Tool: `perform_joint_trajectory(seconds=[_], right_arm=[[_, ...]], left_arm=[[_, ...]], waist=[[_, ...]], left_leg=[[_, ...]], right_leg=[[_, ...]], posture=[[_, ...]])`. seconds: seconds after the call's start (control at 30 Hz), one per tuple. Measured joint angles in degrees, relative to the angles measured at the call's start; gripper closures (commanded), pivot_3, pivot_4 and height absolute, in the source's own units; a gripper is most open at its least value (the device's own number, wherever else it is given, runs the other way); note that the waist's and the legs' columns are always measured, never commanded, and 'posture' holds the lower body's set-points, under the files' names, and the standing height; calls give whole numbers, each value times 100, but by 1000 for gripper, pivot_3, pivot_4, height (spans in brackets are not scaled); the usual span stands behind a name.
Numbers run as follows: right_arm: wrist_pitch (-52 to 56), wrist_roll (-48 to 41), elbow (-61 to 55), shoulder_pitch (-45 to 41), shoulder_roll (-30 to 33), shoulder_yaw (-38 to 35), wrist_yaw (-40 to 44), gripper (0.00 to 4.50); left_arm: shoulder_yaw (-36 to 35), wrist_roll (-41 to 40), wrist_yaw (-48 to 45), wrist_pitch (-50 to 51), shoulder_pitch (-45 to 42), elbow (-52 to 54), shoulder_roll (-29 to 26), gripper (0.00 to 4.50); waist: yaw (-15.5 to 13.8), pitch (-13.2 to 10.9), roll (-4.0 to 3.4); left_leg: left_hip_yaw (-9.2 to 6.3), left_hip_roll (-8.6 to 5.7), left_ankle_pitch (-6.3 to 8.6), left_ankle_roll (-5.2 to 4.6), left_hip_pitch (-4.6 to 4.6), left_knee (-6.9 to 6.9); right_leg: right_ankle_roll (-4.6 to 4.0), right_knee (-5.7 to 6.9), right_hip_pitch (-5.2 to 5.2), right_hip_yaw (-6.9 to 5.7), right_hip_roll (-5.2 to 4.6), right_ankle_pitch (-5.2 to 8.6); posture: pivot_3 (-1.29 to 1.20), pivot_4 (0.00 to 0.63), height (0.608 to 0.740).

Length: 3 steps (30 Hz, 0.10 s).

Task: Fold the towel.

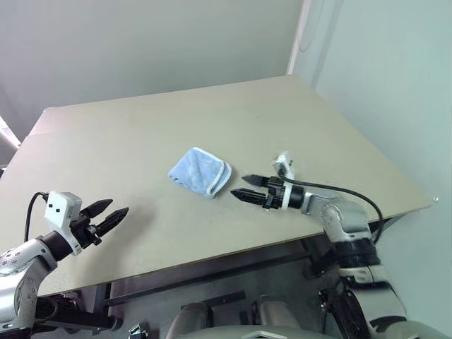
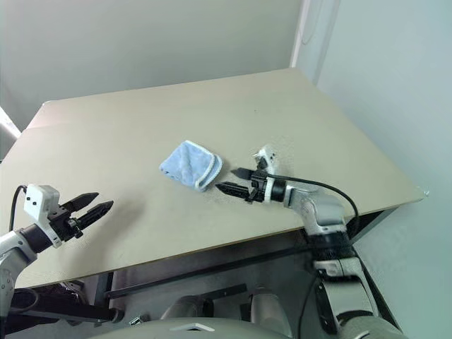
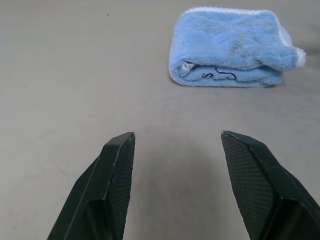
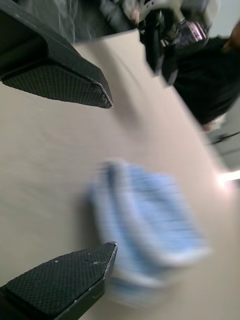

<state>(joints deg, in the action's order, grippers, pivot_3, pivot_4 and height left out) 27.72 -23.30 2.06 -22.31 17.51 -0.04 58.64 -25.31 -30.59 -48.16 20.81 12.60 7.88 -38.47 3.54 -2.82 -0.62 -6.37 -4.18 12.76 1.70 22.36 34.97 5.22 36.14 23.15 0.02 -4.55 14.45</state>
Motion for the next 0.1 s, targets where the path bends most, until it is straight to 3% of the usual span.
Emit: perform_joint_trajectory(seconds=[0.1], right_arm=[[-602, 139, -82, 312, 509, 275, 538, 32]], left_arm=[[22, 5, -30, 10, 213, 188, 6, 1574]], waist=[[-62, -2, 3]], left_leg=[[2, -1, 1, 0, 1, 9]], right_leg=[[-1, -7, 3, 0, -12, 1]], posture=[[0, 0, 740]])
